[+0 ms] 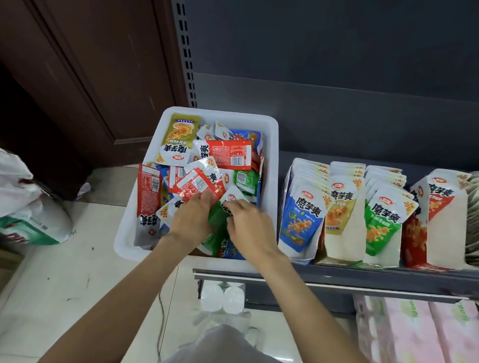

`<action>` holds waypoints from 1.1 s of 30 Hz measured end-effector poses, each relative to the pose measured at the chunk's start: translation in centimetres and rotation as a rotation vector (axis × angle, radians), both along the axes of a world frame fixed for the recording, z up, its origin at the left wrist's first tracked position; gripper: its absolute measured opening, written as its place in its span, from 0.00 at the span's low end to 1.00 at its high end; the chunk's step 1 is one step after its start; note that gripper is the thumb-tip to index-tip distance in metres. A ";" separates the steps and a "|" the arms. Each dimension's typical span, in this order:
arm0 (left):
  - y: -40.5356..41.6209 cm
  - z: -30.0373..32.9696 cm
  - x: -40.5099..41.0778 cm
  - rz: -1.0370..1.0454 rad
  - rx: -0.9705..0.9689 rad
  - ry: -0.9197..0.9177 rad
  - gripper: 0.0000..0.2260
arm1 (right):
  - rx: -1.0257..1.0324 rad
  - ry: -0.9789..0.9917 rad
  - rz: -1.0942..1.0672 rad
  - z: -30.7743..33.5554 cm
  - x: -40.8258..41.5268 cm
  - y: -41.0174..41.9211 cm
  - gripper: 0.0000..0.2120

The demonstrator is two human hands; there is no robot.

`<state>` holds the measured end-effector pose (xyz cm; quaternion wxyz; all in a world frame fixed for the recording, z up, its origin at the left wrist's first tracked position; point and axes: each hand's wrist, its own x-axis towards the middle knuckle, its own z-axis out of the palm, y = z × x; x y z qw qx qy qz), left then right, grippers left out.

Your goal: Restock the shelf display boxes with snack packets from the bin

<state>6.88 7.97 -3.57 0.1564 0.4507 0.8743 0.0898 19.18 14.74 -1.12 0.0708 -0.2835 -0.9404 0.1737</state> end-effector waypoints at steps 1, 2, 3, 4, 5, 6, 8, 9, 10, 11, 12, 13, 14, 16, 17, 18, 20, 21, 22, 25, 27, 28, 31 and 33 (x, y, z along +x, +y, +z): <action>-0.2 0.4 -0.2 -0.003 0.030 -0.026 0.16 | -0.047 0.031 -0.032 0.0 -0.1 0.0 0.17; -0.5 0.9 -0.4 -0.003 0.072 -0.044 0.11 | -0.100 0.068 -0.065 0.1 -0.1 0.1 0.17; -1.0 1.4 -0.5 0.001 0.147 -0.056 0.08 | -0.169 0.120 -0.102 0.2 0.0 0.1 0.17; -1.6 2.0 -0.5 0.017 0.251 -0.074 0.07 | -0.253 0.198 -0.146 0.3 0.2 0.2 0.17; -2.2 2.8 -0.4 0.045 0.358 -0.129 0.05 | -0.331 0.296 -0.200 0.5 0.5 0.3 0.17; -2.7 3.7 -0.2 0.079 0.452 -0.222 0.03 | -0.401 0.394 -0.254 0.8 1.0 0.4 0.17; -3.4 5.0 0.3 0.158 0.583 -0.435 0.03 | -0.554 0.557 -0.355 1.7 1.9 0.7 0.14; -3.6 5.4 0.6 0.206 0.660 -0.528 0.04 | -0.670 0.629 -0.397 2.2 2.4 0.8 0.12; -3.7 5.7 1.0 0.249 0.745 -0.598 0.04 | -0.813 0.704 -0.435 3.0 2.9 0.8 0.10; -3.8 6.1 1.5 0.271 0.831 -0.613 0.04 | -0.956 0.766 -0.467 3.7 3.4 0.9 0.09; -4.0 6.5 1.9 0.258 0.917 -0.535 0.05 | -1.082 0.812 -0.482 4.6 3.8 0.9 0.09; -4.1 6.6 2.2 0.171 1.002 -0.370 0.06 | -1.189 0.845 -0.478 5.3 4.2 0.9 0.11; -4.2 6.6 2.4 0.020 1.059 -0.150 0.06 | -1.290 0.869 -0.462 6.0 4.7 0.9 0.13; -3.9 6.3 2.8 -0.342 1.098 0.264 0.06 | -1.428 0.910 -0.446 6.9 5.6 1.0 0.17; -3.6 6.1 2.9 -0.447 1.099 0.373 0.07 | -1.442 0.927 -0.448 7.1 6.1 1.1 0.16; -3.3 6.0 3.0 -0.503 1.099 0.419 0.08 | -1.413 0.929 -0.458 7.3 6.6 1.2 0.14; -2.5 5.5 3.4 -0.580 1.104 0.422 0.10 | -1.274 0.901 -0.502 7.1 7.6 1.5 0.09; -2.1 5.3 3.7 -0.621 1.096 0.411 0.11 | -1.211 0.892 -0.520 6.9 8.2 1.8 0.10; -1.7 5.1 4.1 -0.661 1.075 0.402 0.13 | -1.161 0.895 -0.538 6.8 8.8 2.0 0.11; 0.2 5.0 5.8 -0.755 0.931 0.324 0.15 | -0.939 0.967 -0.605 7.2 11.4 2.9 0.14; 1.9 5.5 7.5 -0.788 0.829 0.207 0.18 | -0.674 1.026 -0.681 7.6 14.2 3.9 0.16; 2.9 5.8 8.5 -0.783 0.805 0.146 0.18 | -0.527 1.038 -0.728 7.8 15.8 4.4 0.16; 6.0 6.9 11.9 -0.698 0.794 -0.016 0.15 | -0.112 0.972 -0.849 7.8 20.4 6.0 0.09; 8.2 7.5 14.2 -0.596 0.701 -0.139 0.16 | 0.074 0.884 -0.889 7.5 22.6 7.3 0.08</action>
